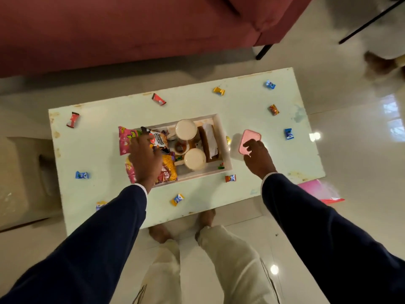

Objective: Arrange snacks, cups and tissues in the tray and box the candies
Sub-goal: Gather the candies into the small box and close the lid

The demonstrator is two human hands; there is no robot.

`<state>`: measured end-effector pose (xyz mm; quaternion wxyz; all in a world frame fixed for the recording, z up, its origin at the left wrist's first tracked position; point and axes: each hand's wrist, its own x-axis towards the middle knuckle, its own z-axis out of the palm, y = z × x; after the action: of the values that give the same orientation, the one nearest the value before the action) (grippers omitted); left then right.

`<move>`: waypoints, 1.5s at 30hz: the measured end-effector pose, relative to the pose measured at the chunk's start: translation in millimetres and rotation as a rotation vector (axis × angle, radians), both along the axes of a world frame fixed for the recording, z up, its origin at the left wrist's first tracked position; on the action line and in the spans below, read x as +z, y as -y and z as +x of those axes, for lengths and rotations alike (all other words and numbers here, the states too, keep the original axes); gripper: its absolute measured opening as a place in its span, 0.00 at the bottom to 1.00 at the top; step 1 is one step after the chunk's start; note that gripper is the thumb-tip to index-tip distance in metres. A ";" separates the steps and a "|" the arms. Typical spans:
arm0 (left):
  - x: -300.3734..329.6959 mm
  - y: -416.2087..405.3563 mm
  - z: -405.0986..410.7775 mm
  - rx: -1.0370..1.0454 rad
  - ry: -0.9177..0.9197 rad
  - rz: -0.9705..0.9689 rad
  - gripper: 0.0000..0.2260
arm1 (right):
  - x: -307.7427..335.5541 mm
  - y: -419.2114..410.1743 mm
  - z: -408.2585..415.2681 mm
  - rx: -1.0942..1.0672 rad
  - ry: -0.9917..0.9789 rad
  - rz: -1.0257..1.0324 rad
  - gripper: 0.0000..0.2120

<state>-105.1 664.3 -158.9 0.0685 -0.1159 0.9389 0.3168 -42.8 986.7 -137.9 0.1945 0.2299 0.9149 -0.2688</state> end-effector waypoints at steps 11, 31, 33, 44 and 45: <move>-27.6 -181.6 21.9 -0.422 0.393 0.521 0.16 | -57.6 -76.8 7.7 0.272 0.031 0.245 0.50; -56.5 -262.6 18.4 0.280 0.710 1.012 0.20 | -60.3 -117.1 -29.1 0.351 -0.184 -0.469 0.61; -47.3 -267.7 14.0 0.305 0.730 1.111 0.18 | -47.5 -119.6 -23.4 0.418 -0.174 -0.518 0.61; -29.2 -278.7 6.2 0.088 0.593 0.903 0.22 | -28.3 -113.8 -23.0 0.165 -0.111 -0.713 0.51; -31.0 -277.6 5.9 0.077 0.590 0.902 0.22 | -28.2 -114.4 -25.0 0.159 -0.115 -0.713 0.51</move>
<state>-99.2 941.9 -189.9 0.3607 -0.1932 0.6457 0.6447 -67.8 1101.2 -166.1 0.2309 0.0605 0.7883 -0.5671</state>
